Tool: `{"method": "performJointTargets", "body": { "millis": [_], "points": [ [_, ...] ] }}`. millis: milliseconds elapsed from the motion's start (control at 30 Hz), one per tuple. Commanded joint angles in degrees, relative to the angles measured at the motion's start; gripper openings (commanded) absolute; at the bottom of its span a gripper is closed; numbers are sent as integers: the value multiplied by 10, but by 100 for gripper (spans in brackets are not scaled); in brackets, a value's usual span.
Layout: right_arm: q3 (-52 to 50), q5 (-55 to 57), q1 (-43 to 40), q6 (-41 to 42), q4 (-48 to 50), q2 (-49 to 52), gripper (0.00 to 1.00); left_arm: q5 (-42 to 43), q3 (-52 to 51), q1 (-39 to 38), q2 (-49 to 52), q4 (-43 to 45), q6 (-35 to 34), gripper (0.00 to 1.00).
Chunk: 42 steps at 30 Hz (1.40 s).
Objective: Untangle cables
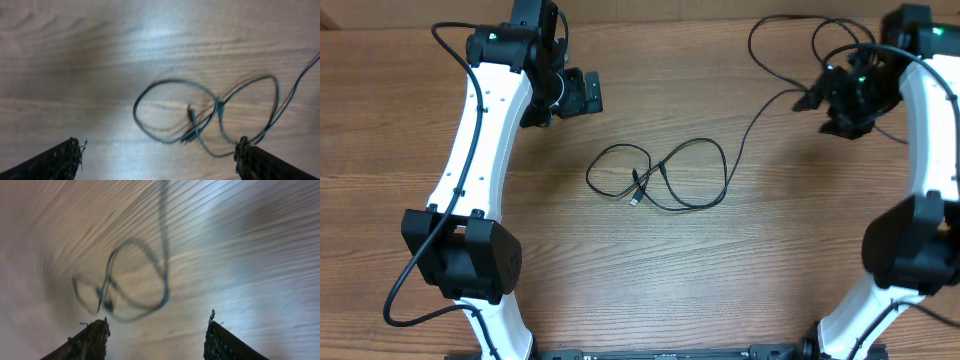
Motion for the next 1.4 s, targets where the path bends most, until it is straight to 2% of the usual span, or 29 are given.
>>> {"method": "performJointTargets", "body": {
  "millis": [0,167,267,633,800,967,1200,1367],
  "points": [
    [8,19,59,-16,-14,-40,62,-3,4,-3,6,-26,-8,100],
    [8,94,135,-16,-54,-65,63,9,4,-3,-3,-64,-8,100],
    [7,100,164,-16,-84,-66,64,9,4,-3,-29,-83,-8,100],
    [-77,106,170,-18,-80,-119,66,-39,4,-4,-179,-148,-10,100],
    [-125,112,170,-18,-33,-127,72,-39,4,-10,-209,-156,-12,100],
    [-177,56,171,-18,40,-125,89,-41,-8,-33,-205,-159,-15,100],
    [-212,30,205,-18,126,-115,95,-137,-83,-35,-205,-144,-132,99],
    [-215,64,248,-15,170,-106,99,-137,-137,-35,-203,-108,-135,100]
  ]
}}
